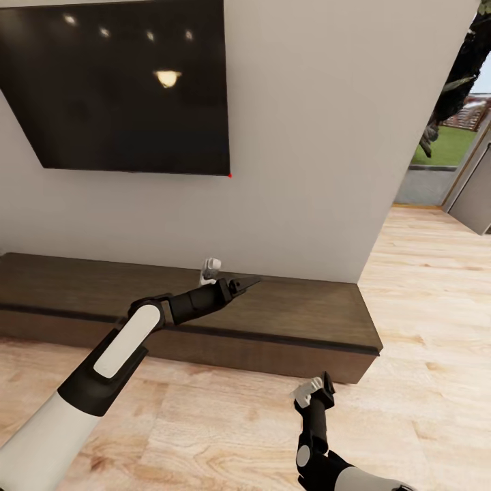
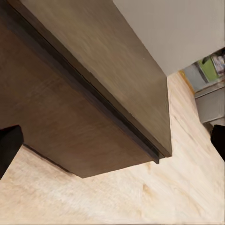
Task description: Place each of the two pumpkins and all three candles from the living room inside a cabinet in the living room (use any cabinet), then make sure every cabinet is closed, and position the cauldron so it is next to a table in the living room.
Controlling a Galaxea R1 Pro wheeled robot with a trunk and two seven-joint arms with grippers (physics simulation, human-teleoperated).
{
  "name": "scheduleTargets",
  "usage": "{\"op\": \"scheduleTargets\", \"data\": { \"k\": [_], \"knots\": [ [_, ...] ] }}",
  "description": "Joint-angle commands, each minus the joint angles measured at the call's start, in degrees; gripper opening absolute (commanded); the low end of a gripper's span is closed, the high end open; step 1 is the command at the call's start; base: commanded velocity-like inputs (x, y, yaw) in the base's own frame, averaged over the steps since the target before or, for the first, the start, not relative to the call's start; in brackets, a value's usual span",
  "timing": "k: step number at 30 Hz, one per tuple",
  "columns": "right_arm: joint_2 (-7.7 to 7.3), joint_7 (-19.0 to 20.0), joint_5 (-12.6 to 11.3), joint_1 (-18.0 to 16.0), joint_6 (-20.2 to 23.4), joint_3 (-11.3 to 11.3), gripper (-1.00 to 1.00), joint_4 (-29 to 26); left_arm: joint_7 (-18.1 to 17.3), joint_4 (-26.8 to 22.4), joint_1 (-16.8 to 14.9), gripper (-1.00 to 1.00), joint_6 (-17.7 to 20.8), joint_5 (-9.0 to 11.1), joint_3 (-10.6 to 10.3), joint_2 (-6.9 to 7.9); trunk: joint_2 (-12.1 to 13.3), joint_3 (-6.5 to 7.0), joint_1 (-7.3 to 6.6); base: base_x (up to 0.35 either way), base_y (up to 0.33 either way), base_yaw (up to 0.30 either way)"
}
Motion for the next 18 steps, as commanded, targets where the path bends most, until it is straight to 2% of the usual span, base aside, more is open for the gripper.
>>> {"op": "scheduleTargets", "data": {
  "k": [1, 3, 9, 10, 13, 18],
  "knots": [
    [-0.01, -0.99, 0.02, 0.00, 0.05, 0.05, 1.00, 0.01, -0.02, 0.00, 0.00, 1.00, 0.00, 0.00, 0.00, 0.00, 0.00, 0.00, 0.00, 0.000, 0.000, 0.000],
    [-0.37, -2.31, 0.06, -0.03, 0.02, 0.20, 1.00, -0.09, -0.04, 0.00, 0.00, 1.00, 0.00, 0.00, -0.01, 0.00, 0.00, 0.00, 0.00, 0.000, 0.000, 0.000],
    [-0.55, -2.95, 0.25, -0.71, 1.44, 0.31, 1.00, -0.13, -0.04, 0.00, 0.00, 1.00, 0.00, 0.00, 0.01, 0.00, 0.00, 0.00, 0.00, 0.000, 0.000, 0.000],
    [-0.55, -3.01, 0.84, -0.83, 3.12, 0.32, 1.00, -0.17, -0.04, 0.00, 0.00, 1.00, 0.00, 0.00, 0.02, 0.00, 0.00, 0.00, 0.00, 0.000, 0.000, 0.000],
    [-0.61, -3.36, 6.05, -1.02, 12.09, 0.28, 1.00, -2.08, -0.04, 0.00, 0.00, 1.00, 0.00, 0.00, 0.02, 0.00, 0.00, 0.00, 0.00, 0.000, 0.000, 0.000],
    [-0.57, -3.44, 7.94, -1.13, 18.65, 0.29, 1.00, -4.52, -0.04, 0.00, 0.00, 1.00, 0.00, 0.00, 0.00, 0.00, 0.00, 0.00, 0.00, 0.000, 0.000, 0.000]
  ]
}}
